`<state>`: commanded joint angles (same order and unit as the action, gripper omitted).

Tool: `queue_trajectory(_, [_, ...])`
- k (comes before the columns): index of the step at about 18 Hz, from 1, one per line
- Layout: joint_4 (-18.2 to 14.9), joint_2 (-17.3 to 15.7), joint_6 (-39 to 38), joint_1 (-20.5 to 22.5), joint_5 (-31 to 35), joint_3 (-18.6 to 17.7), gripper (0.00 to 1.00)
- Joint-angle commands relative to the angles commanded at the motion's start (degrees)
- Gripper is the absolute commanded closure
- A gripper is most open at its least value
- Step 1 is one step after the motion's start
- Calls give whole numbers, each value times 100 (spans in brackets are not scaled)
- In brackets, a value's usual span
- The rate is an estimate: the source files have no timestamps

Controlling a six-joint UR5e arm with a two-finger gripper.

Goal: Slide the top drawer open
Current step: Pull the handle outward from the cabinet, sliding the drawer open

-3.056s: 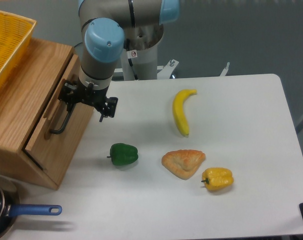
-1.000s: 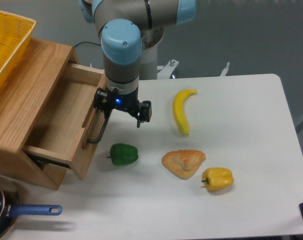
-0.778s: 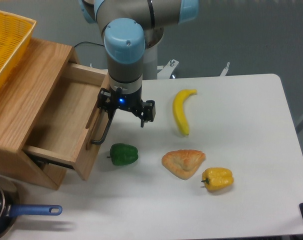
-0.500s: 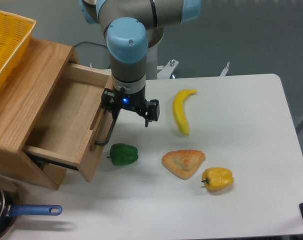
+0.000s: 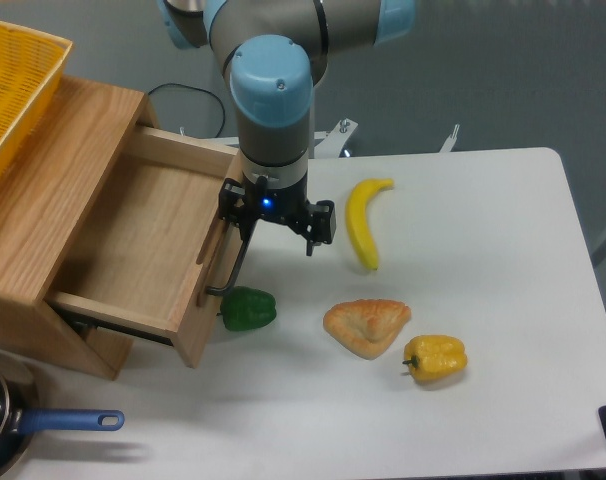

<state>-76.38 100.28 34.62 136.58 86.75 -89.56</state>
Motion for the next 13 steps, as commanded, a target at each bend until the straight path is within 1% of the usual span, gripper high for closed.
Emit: queue_trajectory(13, [-9,0,264,291,9,44,0])
